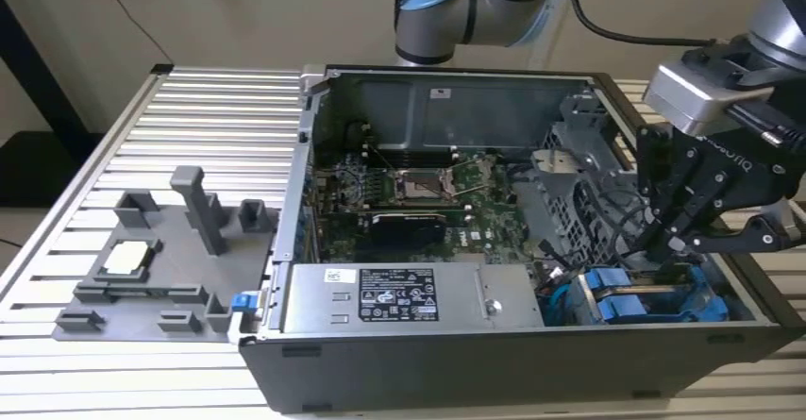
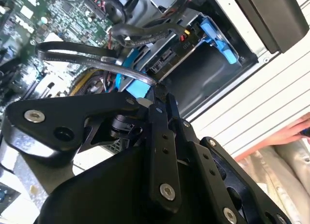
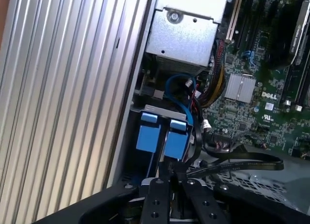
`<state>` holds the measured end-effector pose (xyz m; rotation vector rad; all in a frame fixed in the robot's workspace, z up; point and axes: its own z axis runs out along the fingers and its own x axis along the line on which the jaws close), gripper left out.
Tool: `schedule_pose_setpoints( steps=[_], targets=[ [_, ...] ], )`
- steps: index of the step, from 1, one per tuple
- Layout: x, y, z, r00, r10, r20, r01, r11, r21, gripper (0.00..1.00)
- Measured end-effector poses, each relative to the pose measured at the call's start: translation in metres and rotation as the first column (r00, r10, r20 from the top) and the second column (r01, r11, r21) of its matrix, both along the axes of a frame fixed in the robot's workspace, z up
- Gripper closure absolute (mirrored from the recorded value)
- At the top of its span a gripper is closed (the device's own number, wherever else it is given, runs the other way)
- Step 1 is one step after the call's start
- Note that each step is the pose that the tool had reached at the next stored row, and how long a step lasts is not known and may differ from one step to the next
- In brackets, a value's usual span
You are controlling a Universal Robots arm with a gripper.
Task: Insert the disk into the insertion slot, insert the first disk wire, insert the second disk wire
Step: 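Insert the second disk wire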
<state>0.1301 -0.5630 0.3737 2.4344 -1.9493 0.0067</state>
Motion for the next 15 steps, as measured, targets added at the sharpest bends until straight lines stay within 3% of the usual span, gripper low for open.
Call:
schedule_pose_setpoints(
  steps=[4,5,7,11,13,15],
  targets=[
    [0.0000,0.0000,-0.0002,0.9994,-0.036,-0.0007,0.036,0.9987,0.0376,0.84],
    [0.0000,0.0000,-0.0003,0.9981,-0.061,-0.0014,0.061,0.9967,0.0532,0.84],
    [0.0001,0.0001,-0.0003,0.9965,-0.084,-0.0018,0.084,0.9948,0.0585,0.84],
    [0.0000,-0.0013,-0.0005,0.9928,-0.120,-0.0029,0.120,0.9910,0.0596,0.84],
    [0.0000,-0.0048,-0.0005,0.9923,-0.124,-0.0072,0.124,0.9905,0.0591,0.84],
    [0.0000,-0.0110,-0.0006,0.9923,-0.124,-0.0120,0.124,0.9905,0.0585,0.84]
  ],
)
